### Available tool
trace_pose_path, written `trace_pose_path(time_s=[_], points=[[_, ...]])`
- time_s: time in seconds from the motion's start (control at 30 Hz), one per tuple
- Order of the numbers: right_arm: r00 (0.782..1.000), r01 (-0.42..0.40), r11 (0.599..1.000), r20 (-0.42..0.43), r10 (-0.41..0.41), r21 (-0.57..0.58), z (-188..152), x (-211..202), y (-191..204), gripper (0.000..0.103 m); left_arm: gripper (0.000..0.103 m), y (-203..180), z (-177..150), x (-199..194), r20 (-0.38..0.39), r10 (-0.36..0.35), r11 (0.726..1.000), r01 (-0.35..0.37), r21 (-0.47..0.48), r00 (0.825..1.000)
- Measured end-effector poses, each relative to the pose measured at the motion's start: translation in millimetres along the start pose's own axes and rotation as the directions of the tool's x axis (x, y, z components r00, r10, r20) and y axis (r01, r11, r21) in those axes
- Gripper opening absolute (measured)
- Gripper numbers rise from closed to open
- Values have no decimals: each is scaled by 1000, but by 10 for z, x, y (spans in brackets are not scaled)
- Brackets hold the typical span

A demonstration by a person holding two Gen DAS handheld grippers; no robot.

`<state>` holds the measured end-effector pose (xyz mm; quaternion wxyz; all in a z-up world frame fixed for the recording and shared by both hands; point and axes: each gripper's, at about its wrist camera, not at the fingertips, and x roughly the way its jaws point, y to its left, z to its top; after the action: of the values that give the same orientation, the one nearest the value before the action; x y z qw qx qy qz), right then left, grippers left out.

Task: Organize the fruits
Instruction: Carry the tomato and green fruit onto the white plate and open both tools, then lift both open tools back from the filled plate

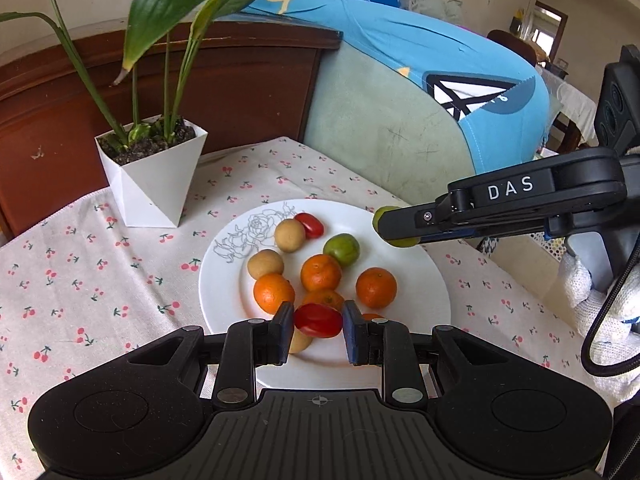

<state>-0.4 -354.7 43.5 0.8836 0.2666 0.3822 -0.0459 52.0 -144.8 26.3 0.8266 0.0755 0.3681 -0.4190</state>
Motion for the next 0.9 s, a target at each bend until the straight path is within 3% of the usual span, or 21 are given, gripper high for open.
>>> trace_pose_path(time_s=[0.4, 0.47, 0.5, 0.53, 0.6, 0.7, 0.9], points=[[998, 59, 997, -23, -58, 57, -44, 96, -104, 31, 26, -105, -7, 50, -12, 20, 999, -20, 31, 1000], [999, 52, 997, -21, -50, 62, -35, 86, -96, 31, 41, -121, 19, 45, -23, 32, 999, -31, 27, 999], [999, 51, 997, -21, -50, 65, -30, 75, -87, 34, 59, -125, 34, 41, -29, 48, 999, -47, 19, 998], [998, 53, 997, -21, -52, 63, -26, 68, -78, 36, 63, -126, 44, 26, -23, 57, 998, -57, 13, 998], [998, 64, 996, -17, -63, 55, -20, 48, -42, 47, 64, -132, 67, 1, -21, 63, 998, -63, 8, 998], [997, 77, 996, -7, -77, 49, -13, -2, 3, 49, 74, -136, 105, -42, -33, 103, 994, -104, -17, 994], [991, 130, 990, 14, -131, 49, -42, -172, 72, 65, 84, -134, 123, -116, -68, 179, 981, -183, -60, 981]])
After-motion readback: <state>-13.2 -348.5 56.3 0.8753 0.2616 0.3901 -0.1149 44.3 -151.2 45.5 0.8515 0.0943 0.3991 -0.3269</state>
